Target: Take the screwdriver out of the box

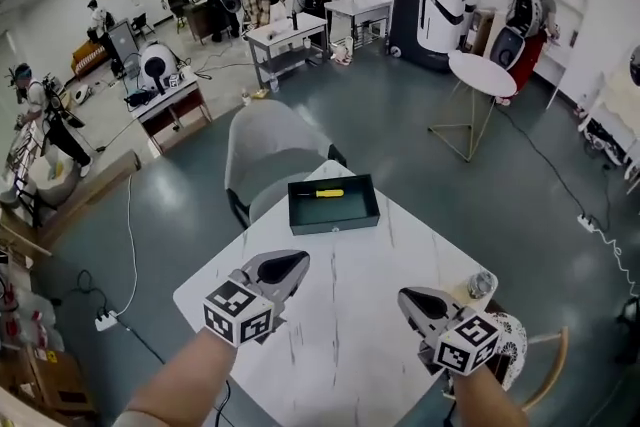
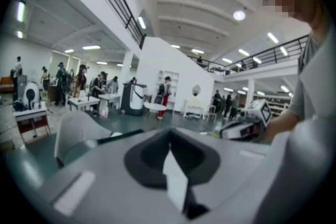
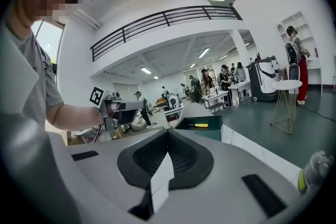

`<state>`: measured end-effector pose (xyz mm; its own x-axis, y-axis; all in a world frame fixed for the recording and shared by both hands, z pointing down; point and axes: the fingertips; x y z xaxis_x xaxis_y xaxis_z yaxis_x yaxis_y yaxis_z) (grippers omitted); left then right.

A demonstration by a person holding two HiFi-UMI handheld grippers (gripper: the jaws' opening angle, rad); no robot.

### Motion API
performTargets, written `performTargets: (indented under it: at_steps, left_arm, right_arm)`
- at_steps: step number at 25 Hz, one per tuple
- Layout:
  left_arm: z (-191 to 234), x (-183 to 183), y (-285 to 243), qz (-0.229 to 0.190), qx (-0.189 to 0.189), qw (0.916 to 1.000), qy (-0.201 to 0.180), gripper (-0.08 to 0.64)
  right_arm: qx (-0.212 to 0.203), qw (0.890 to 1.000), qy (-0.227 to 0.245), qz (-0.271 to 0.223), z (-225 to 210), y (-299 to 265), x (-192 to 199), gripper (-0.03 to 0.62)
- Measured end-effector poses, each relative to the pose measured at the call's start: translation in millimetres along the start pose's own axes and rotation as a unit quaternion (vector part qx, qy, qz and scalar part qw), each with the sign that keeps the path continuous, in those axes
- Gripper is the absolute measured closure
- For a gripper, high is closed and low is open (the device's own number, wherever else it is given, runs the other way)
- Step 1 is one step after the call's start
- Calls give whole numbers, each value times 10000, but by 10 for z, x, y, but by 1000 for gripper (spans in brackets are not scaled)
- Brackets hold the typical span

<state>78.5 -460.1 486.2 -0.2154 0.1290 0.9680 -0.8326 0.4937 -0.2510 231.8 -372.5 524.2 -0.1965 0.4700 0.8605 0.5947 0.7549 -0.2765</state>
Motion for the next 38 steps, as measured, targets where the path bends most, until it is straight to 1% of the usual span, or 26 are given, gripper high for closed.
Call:
performTargets:
  at_steps: [4, 7, 9, 12, 13, 15, 17, 18, 19, 20, 22, 24, 25, 26, 27, 29, 30, 34, 38]
  left_arm:
    - [328, 78, -265, -50, 44, 10000, 7, 552]
    - [593, 148, -442, 37, 44, 9999, -98, 552]
    - [751, 205, -571, 154, 45, 9996, -240, 552]
    - [953, 321, -835, 507, 108, 9964, -676, 527]
    - [1013, 378, -943, 684, 144, 9936, -885, 515]
    - [1122, 507, -1176, 1078, 205, 9842, -1391, 483]
    - [1223, 613, -1432, 1431, 256, 9699, -1951, 472]
    - [1267, 661, -1561, 1614, 289, 9604, -2254, 466]
    - [1306, 711, -1685, 1808, 331, 9485, -2581, 460]
    - [1342, 764, -1804, 2010, 381, 9342, -2924, 449]
    - [1412, 889, -2020, 2412, 499, 9008, -3575, 440]
    - [1465, 1042, -2201, 2765, 631, 8677, -4083, 432]
    - [1477, 1127, -2274, 2918, 702, 8534, -4262, 431]
    - [1479, 1211, -2336, 3054, 767, 8412, -4396, 431]
    - [1474, 1293, -2385, 3174, 819, 8307, -4499, 431]
    - [1454, 1440, -2451, 3375, 869, 8134, -4657, 426]
    - [1444, 1500, -2473, 3458, 871, 8068, -4711, 426]
    - [1438, 1636, -2560, 3683, 778, 7908, -4826, 425]
    - [1473, 1716, -2608, 3840, 602, 7672, -5101, 425]
  right_arm:
    - [145, 9999, 29, -37, -220, -422, -92, 593]
    - [175, 9998, 93, -54, -376, -748, -161, 594]
    - [166, 9997, 141, -50, -470, -931, -191, 594]
    - [145, 9997, 173, -66, -627, -1156, -230, 593]
    - [138, 9997, 166, -80, -680, -1218, -234, 593]
    - [119, 9998, 108, -103, -773, -1313, -213, 593]
    - [86, 9999, 36, -108, -842, -1376, -167, 594]
    - [63, 9999, 0, -107, -864, -1399, -140, 593]
    - [36, 9999, -38, -107, -879, -1416, -114, 592]
    - [11, 9999, -75, -107, -888, -1429, -89, 593]
    - [-24, 9998, -149, -113, -904, -1441, -45, 593]
    - [-37, 9997, -217, -123, -929, -1443, -5, 594]
    - [-35, 9996, -244, -125, -947, -1441, 17, 592]
    - [-28, 9996, -268, -127, -968, -1437, 41, 592]
    - [-21, 9995, -295, -135, -989, -1429, 66, 593]
    - [-23, 9992, -353, -170, -1018, -1399, 114, 592]
    - [-29, 9991, -377, -186, -1027, -1379, 136, 594]
    - [-56, 9989, -421, -195, -1076, -1312, 212, 592]
    - [-38, 9987, -470, -181, -1124, -1262, 270, 592]
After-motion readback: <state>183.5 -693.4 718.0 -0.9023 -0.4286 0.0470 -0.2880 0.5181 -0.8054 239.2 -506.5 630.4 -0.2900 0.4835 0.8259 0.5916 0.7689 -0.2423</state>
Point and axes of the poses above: the fingertips, and each gripper's own axes: y backward along the fingers, z to its left, x out of its underside, and after that the axes turned 9 degrees about -y, right-handed
